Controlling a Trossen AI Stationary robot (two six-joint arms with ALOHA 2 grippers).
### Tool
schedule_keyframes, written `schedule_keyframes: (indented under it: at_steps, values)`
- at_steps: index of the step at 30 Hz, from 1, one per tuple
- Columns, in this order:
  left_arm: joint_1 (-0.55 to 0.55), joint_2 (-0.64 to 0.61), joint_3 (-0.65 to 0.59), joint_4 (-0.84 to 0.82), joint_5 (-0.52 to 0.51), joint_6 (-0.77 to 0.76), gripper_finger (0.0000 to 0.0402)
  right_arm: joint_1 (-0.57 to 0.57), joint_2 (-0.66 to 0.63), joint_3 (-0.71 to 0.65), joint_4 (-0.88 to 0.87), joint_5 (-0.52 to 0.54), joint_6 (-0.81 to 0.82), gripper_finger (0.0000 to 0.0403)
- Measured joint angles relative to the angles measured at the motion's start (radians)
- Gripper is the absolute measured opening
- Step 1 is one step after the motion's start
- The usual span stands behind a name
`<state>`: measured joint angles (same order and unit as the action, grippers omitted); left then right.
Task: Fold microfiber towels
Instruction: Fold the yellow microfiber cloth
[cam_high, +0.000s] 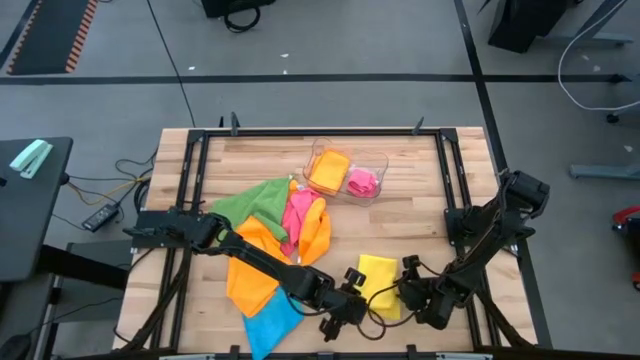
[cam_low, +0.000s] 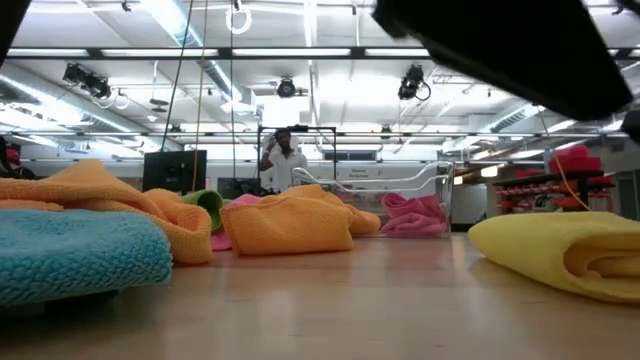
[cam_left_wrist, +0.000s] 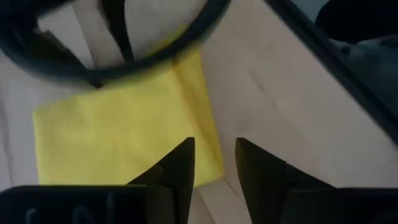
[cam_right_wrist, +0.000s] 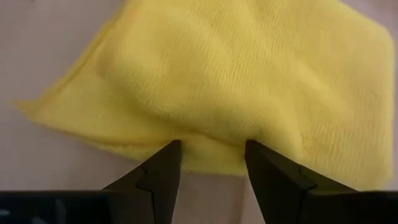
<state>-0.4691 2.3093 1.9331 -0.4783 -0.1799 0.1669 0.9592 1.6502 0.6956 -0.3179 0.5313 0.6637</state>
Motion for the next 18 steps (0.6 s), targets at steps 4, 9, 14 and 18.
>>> schedule_keyframes:
  at_steps: [4, 9, 14, 18]
  values:
    - [-0.025, -0.030, -0.001, -0.078, -0.001, -0.001, 0.0113, -0.055, 0.046, 0.004, 0.100, 0.044, -0.022, 0.0188]
    - [-0.056, -0.057, 0.000, -0.105, -0.007, -0.001, 0.0106, -0.144, 0.075, 0.000, 0.278, 0.099, -0.127, 0.0188]
    - [-0.067, -0.058, -0.001, -0.097, -0.025, -0.062, 0.0106, -0.238, 0.096, 0.003, 0.414, 0.067, -0.161, 0.0188]
    - [-0.060, -0.056, -0.001, -0.090, -0.055, -0.166, 0.0107, -0.248, 0.025, 0.018, 0.346, 0.005, -0.140, 0.0188]
